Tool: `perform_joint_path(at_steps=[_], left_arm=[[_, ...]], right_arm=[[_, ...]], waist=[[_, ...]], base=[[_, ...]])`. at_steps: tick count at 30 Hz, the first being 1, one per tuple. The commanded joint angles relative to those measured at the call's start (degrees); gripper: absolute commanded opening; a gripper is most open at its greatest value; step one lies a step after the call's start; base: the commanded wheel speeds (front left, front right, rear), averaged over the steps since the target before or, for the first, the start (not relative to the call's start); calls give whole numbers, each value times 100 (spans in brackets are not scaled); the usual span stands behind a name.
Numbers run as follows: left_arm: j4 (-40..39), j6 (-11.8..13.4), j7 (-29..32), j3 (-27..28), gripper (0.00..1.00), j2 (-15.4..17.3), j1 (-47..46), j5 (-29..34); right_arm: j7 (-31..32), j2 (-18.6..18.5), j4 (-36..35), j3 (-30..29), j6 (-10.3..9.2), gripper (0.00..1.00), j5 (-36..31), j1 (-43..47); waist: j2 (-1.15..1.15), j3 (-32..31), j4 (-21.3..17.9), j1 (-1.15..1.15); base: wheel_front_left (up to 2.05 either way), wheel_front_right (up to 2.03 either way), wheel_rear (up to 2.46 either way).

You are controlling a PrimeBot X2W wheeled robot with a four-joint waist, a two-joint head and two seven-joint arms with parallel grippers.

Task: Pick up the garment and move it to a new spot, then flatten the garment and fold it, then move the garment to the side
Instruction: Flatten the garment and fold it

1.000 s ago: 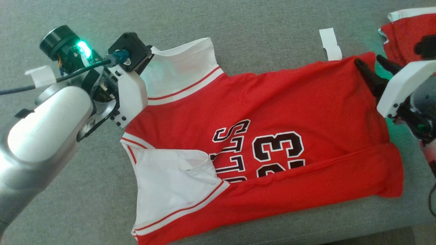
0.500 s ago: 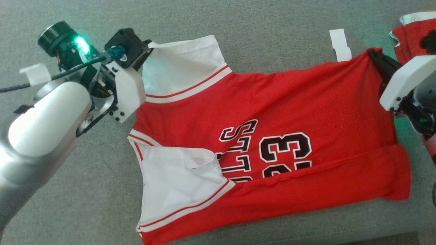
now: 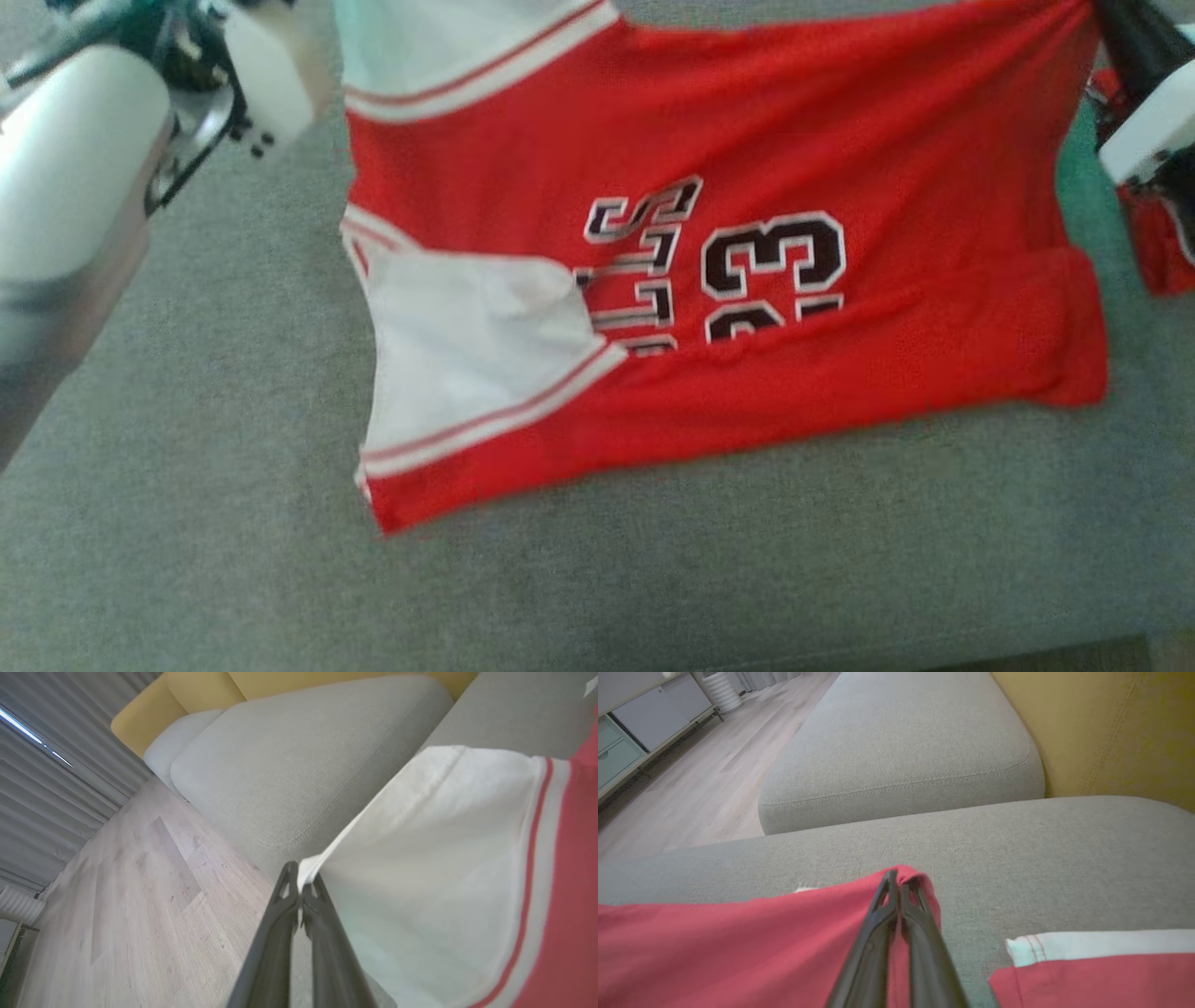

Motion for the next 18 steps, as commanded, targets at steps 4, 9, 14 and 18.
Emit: perform_joint_path(at_steps=[4,9,14,18], left_arm=[[115,19,-187,307,0,41,-389,14],[-2,9,-220,170,0,42,100,-140],[-803,248,-246,67,0,329,972,-327],[-1493,462,-191,14,0,542,1579,-506]], right_arm=[[-155,-270,-76,128,39,0,153,-20],[-299,-524,-281,306,39,0,485,386],[-556,-845,-544,371,39,0,798,1111],[-716,-1038,-692,360,39,0,934,1625]], waist=[[0,-96,80,-1],[0,-307,251,-1],[0,-603,502,-1],[0,-794,636,-1]], base=[[0,0,0],[0,0,0],[0,0,0],[0,0,0]])
